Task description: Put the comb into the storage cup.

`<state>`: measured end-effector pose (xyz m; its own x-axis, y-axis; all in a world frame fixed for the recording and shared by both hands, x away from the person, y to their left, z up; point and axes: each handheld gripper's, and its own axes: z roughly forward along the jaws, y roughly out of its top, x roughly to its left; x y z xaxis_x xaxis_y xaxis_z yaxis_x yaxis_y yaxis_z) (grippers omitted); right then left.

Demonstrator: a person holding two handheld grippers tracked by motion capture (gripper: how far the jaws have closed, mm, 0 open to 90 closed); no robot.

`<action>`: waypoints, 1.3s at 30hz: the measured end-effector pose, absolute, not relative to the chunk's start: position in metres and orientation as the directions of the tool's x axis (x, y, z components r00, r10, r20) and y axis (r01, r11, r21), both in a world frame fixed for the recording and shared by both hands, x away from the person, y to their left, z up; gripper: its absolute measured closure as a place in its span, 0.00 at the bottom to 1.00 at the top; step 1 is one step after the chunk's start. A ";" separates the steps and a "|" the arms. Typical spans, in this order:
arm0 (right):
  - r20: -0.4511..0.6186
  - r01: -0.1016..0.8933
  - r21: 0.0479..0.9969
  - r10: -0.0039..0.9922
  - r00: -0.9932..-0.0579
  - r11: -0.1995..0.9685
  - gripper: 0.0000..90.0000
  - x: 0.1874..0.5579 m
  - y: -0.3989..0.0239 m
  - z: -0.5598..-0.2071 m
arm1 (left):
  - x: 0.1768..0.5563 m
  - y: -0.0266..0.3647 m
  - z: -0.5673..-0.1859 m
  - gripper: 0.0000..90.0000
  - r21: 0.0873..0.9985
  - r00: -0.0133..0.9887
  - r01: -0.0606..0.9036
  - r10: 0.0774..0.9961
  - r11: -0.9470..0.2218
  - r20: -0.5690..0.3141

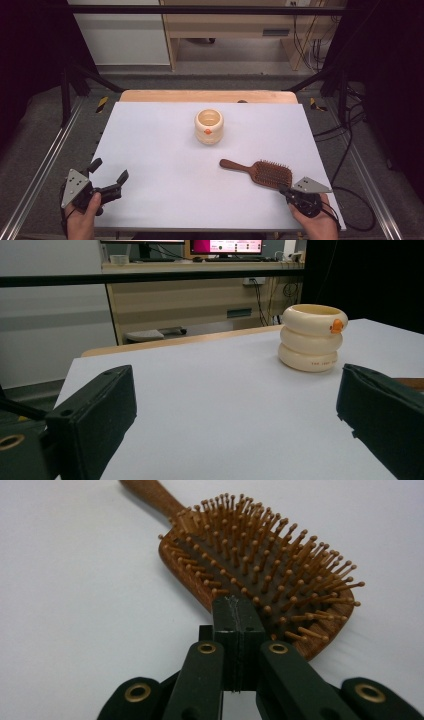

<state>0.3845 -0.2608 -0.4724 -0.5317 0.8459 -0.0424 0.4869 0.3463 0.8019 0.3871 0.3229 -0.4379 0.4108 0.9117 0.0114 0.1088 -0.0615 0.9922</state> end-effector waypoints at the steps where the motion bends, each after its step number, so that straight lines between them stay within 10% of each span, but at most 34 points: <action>1: -0.043 0.488 0.803 0.850 -0.525 0.342 1.00 0.385 -0.261 -0.472 | 0.387 0.323 -0.438 0.03 0.992 0.411 0.110 0.911 -0.063 0.013; 39: -0.060 0.476 0.828 0.890 -0.451 0.297 1.00 0.408 -0.268 -0.472 | 0.390 0.321 -0.439 0.03 0.990 0.419 0.120 0.908 -0.074 0.017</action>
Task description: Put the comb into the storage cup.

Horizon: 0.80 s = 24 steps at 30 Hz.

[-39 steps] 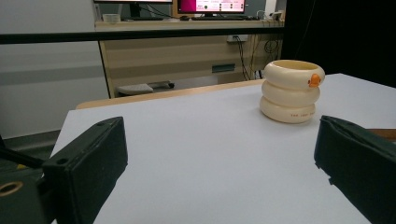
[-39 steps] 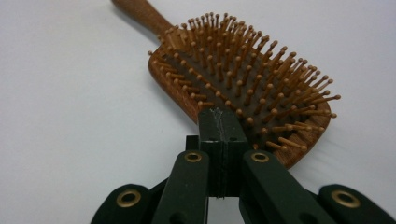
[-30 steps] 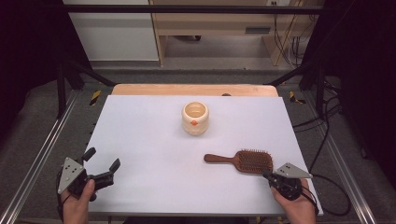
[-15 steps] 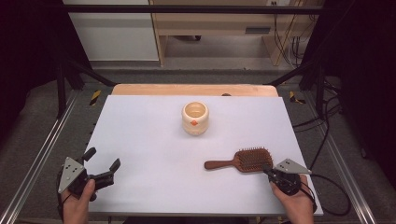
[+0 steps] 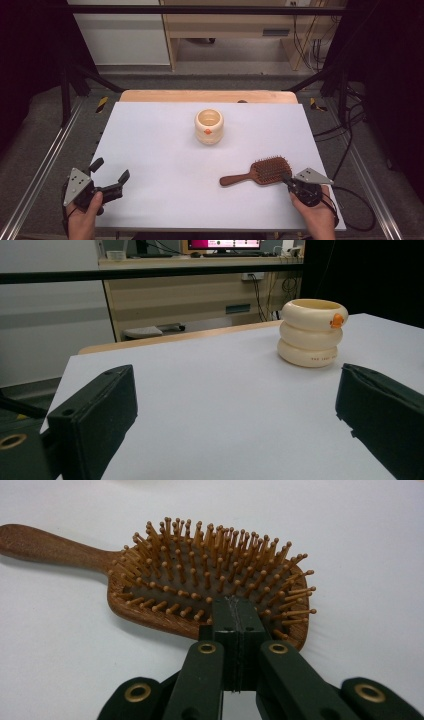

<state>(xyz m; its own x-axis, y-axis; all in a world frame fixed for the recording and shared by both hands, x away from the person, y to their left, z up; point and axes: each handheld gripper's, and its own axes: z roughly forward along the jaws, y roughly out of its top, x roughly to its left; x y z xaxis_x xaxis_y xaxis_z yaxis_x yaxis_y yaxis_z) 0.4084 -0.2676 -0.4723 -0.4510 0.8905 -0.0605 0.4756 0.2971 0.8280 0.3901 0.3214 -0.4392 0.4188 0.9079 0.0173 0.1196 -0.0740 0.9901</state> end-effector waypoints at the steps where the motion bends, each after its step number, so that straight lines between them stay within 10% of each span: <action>1: -0.061 0.476 0.828 0.891 -0.450 0.297 1.00 0.409 -0.268 -0.472 | 0.390 0.321 -0.439 0.03 0.990 0.419 0.120 0.908 -0.074 0.017; 24: -0.063 0.472 0.834 0.900 -0.432 0.285 1.00 0.410 -0.270 -0.471 | 0.390 0.321 -0.440 0.04 0.989 0.422 0.126 0.906 -0.082 0.022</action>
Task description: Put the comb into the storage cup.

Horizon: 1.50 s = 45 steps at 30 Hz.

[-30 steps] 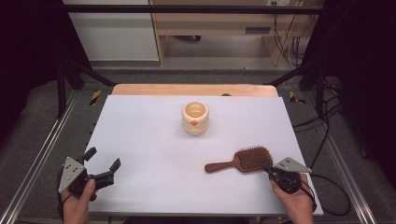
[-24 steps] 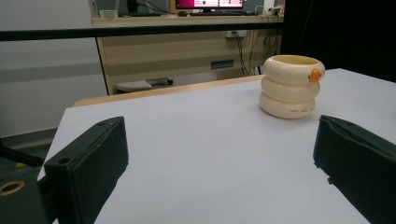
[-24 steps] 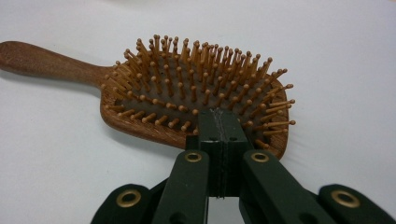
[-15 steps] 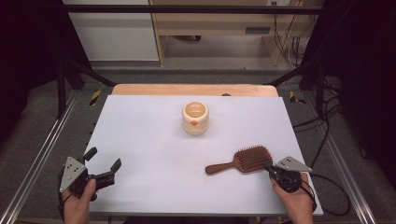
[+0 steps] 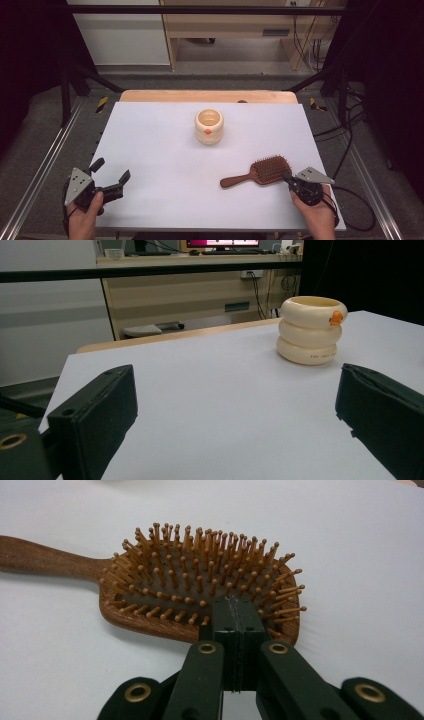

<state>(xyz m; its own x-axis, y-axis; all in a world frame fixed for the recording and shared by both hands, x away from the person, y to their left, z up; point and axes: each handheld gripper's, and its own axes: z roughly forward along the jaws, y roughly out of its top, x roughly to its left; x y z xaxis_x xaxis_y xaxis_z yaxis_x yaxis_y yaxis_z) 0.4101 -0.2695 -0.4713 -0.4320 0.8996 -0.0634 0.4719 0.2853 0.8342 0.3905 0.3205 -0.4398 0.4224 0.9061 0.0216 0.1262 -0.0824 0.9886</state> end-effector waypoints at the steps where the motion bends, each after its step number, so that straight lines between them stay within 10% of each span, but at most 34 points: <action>1: -0.064 0.471 0.834 0.899 -0.432 0.286 1.00 0.411 -0.270 -0.471 | 0.390 0.320 -0.440 0.04 0.989 0.422 0.126 0.906 -0.083 0.022; 45: -0.040 0.543 0.775 0.882 -0.469 0.324 1.00 0.488 -0.255 -0.467 | 0.391 0.321 -0.442 0.04 0.985 0.420 0.142 0.907 -0.095 0.027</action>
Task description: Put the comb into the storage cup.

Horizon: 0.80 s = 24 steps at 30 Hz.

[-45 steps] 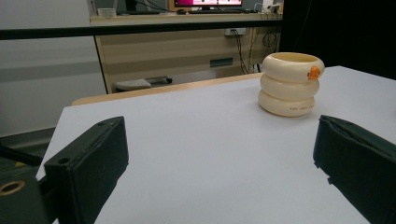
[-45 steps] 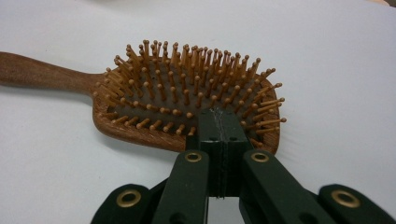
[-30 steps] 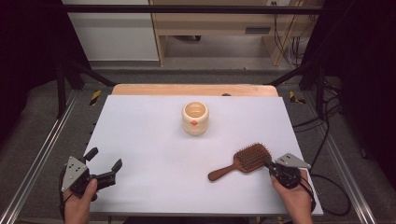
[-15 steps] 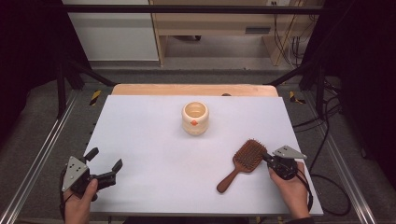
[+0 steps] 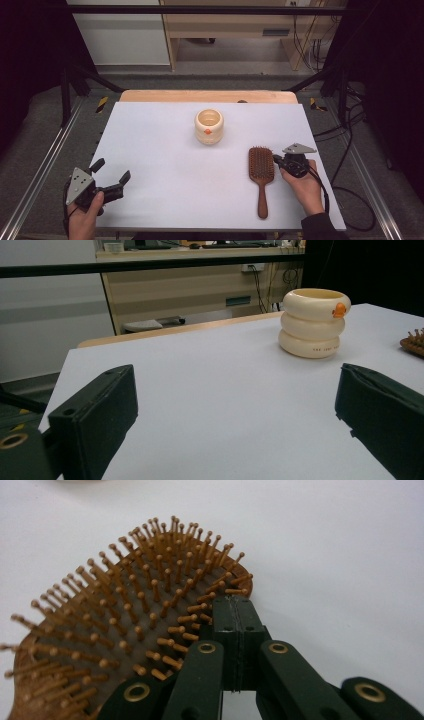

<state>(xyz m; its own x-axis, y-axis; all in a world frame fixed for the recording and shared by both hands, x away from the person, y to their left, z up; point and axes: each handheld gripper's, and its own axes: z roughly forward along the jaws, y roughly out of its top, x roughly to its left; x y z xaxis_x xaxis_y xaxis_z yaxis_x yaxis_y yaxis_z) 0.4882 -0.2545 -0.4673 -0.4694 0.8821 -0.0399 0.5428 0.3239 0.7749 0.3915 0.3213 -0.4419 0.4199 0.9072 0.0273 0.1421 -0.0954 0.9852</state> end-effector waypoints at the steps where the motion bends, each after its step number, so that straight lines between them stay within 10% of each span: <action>1: -0.040 0.543 0.775 0.882 -0.469 0.324 1.00 0.488 -0.255 -0.467 | 0.391 0.321 -0.442 0.04 0.985 0.420 0.142 0.907 -0.095 0.027; 24: -0.088 0.519 0.750 0.839 -0.536 0.410 1.00 0.502 -0.227 -0.451 | 0.392 0.324 -0.443 0.04 0.984 0.415 0.151 0.909 -0.091 0.020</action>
<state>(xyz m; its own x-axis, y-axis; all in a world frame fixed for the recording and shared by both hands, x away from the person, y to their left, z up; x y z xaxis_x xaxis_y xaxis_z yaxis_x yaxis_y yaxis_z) 0.5022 -0.2271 -0.4506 -0.5364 0.8394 -0.0879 0.5187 0.4100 0.7503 0.3919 0.3239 -0.4426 0.4154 0.9094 0.0202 0.1511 -0.0909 0.9843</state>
